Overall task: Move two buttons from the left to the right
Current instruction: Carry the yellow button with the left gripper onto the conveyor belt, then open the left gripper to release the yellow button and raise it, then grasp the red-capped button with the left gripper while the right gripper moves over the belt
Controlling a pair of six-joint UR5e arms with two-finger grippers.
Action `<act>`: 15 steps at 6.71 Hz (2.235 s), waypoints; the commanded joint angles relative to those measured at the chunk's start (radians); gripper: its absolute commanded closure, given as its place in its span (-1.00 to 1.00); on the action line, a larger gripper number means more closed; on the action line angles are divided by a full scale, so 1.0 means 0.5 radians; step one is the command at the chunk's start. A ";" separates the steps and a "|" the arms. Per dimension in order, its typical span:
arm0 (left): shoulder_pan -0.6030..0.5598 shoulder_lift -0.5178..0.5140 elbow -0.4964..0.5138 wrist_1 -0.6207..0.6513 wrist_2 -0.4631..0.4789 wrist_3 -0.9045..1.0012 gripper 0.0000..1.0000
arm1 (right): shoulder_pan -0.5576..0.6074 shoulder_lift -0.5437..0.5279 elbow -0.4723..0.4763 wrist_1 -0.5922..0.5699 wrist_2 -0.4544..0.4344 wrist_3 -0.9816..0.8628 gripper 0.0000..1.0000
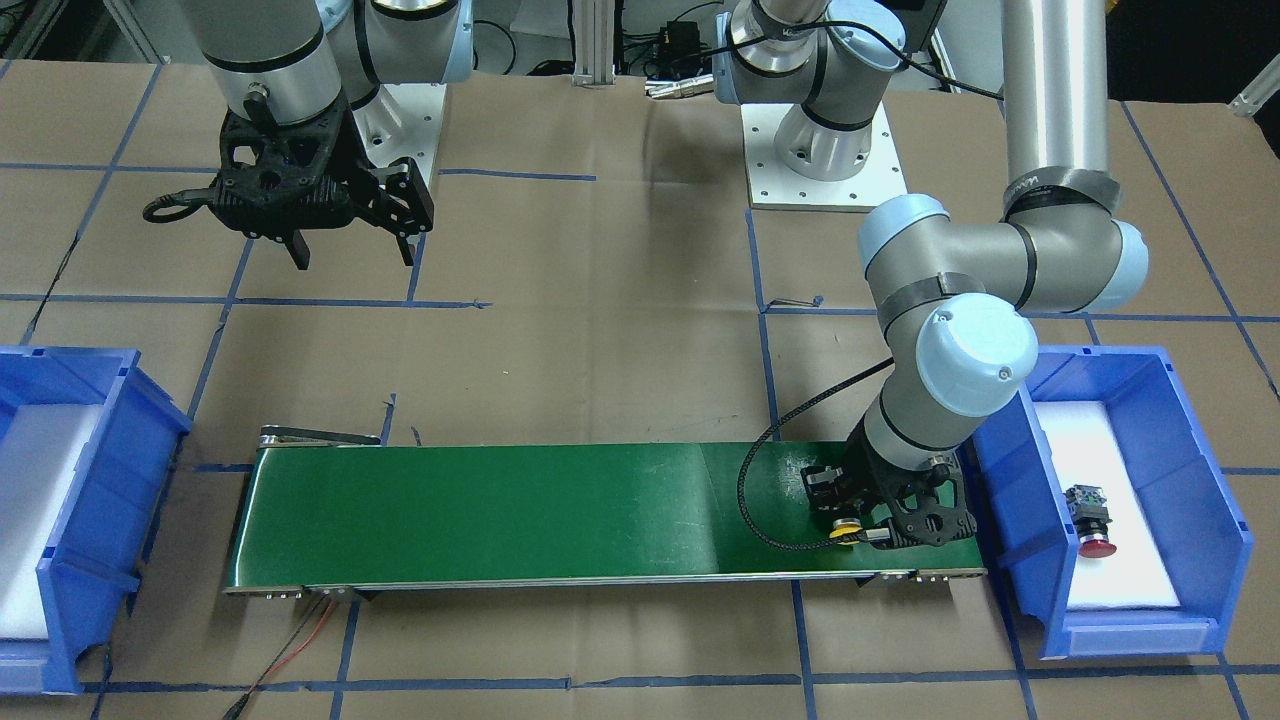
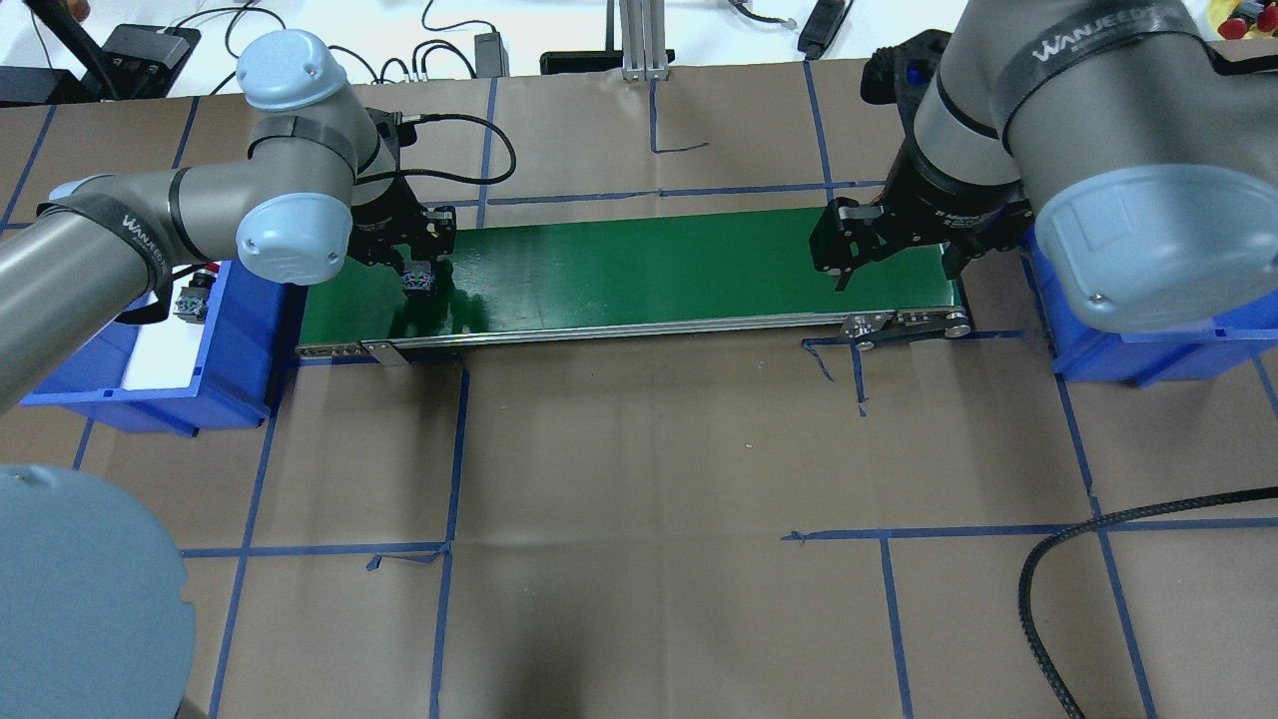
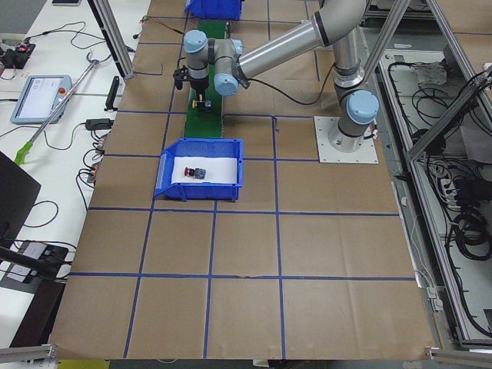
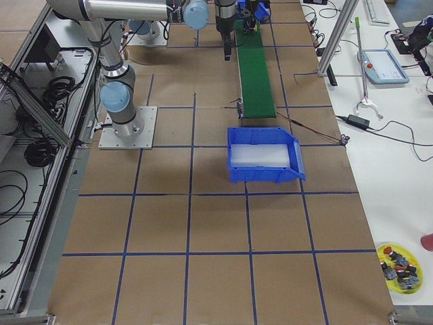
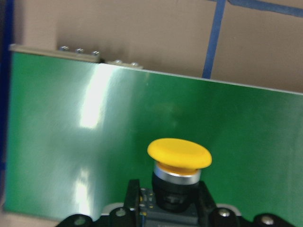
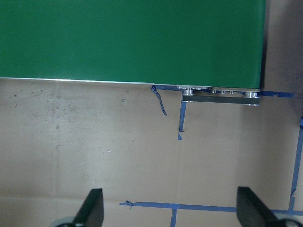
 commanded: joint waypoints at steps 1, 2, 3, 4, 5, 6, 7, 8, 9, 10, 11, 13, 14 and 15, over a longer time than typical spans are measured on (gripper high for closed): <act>0.005 -0.001 -0.007 0.022 0.009 0.007 0.68 | 0.000 0.000 0.001 0.003 0.000 0.000 -1.00; 0.005 -0.004 -0.007 0.025 0.000 -0.005 -0.98 | 0.000 0.000 0.001 0.003 0.000 -0.003 -1.00; 0.017 0.014 0.017 0.001 0.006 -0.011 -1.00 | 0.000 0.000 0.001 0.003 0.000 -0.006 -1.00; 0.017 0.051 0.075 -0.057 0.009 -0.011 -1.00 | 0.000 0.000 0.001 0.003 0.000 -0.006 -1.00; 0.023 0.142 0.142 -0.185 0.009 -0.008 -1.00 | 0.000 0.000 0.001 0.003 0.000 0.003 -1.00; 0.026 0.231 0.204 -0.357 0.009 -0.008 -1.00 | 0.000 0.000 0.001 0.003 0.000 0.006 -1.00; 0.032 0.305 0.244 -0.477 0.003 0.007 -1.00 | 0.000 -0.003 0.001 0.003 0.000 0.006 -1.00; 0.035 0.333 0.266 -0.527 0.003 0.016 -1.00 | 0.000 0.000 0.001 0.003 0.000 0.000 -1.00; 0.139 0.327 0.272 -0.530 0.000 0.107 -1.00 | 0.000 -0.003 0.001 0.003 0.000 0.003 -1.00; 0.313 0.324 0.272 -0.545 -0.006 0.333 -1.00 | 0.000 -0.003 0.001 0.003 0.000 0.009 -1.00; 0.445 0.306 0.272 -0.546 -0.003 0.493 -1.00 | 0.000 0.000 0.004 0.003 0.000 0.009 -1.00; 0.663 0.266 0.275 -0.543 -0.003 0.678 -1.00 | 0.000 0.000 0.004 0.003 0.003 0.009 -1.00; 0.771 0.223 0.278 -0.536 -0.003 0.800 -1.00 | 0.000 0.003 0.004 -0.009 0.000 0.009 -1.00; 0.835 0.162 0.278 -0.512 -0.003 0.966 -1.00 | 0.000 0.027 0.004 -0.025 0.003 0.009 -1.00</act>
